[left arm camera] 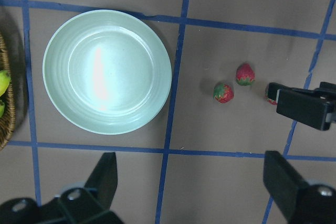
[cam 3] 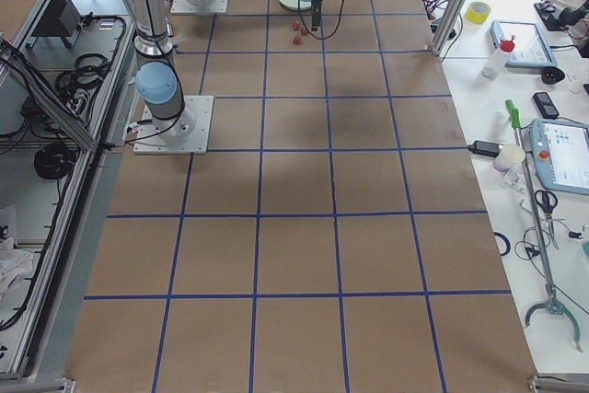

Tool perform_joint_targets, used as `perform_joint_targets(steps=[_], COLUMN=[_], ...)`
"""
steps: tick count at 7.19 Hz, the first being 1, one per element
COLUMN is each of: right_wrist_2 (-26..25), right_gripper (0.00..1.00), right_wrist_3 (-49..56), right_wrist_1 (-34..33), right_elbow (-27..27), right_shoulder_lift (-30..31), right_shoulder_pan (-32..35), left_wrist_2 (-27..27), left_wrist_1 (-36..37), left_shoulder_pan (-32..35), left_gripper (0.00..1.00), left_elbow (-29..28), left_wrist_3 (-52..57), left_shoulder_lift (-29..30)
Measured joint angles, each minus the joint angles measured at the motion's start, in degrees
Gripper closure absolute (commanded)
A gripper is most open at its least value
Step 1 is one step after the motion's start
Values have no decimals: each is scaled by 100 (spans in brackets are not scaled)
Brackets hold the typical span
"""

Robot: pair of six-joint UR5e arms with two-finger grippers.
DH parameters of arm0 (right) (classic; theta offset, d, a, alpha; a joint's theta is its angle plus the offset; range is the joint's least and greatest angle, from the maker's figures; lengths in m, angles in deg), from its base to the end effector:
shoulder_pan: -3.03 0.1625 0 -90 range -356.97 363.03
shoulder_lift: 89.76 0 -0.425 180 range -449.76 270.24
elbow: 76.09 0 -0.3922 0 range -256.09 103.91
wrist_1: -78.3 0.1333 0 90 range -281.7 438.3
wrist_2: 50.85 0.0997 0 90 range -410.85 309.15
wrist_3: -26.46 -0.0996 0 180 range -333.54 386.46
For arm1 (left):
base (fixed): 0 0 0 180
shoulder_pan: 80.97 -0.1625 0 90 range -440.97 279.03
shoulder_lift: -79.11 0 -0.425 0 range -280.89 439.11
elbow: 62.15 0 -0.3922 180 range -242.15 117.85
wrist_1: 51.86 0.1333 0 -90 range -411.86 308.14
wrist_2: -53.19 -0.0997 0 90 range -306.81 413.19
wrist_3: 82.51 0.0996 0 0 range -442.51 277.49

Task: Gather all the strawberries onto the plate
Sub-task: 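Raise the right arm away while the left gripper reaches toward the strawberries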

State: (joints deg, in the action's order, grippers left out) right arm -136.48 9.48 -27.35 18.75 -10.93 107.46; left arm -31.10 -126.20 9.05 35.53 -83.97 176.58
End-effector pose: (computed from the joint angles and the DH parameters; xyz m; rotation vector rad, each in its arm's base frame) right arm 0.2756 -0.5057 0.3713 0.0687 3.0688 0.0410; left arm -0.1434 -0.5344 0.3832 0.0375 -3.0416 0.0116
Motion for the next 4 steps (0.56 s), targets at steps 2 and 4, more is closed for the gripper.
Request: perform_joint_targets(steps=[2, 4], right_wrist_2=[-333, -716], right_gripper=[0, 0], right_wrist_3=[254, 548], right_wrist_1=[1238, 2040], right_elbow=[-323, -821], right_shoulder_lift=[486, 675], right_shoulder_pan=[-511, -643], left_wrist_2=[86, 244], left_wrist_1=[765, 1267], left_shoulder_pan=[243, 440], left_gripper=[0, 0], left_elbow=[292, 516], left_wrist_3=[20, 223], left_shoulder_lift=[397, 777])
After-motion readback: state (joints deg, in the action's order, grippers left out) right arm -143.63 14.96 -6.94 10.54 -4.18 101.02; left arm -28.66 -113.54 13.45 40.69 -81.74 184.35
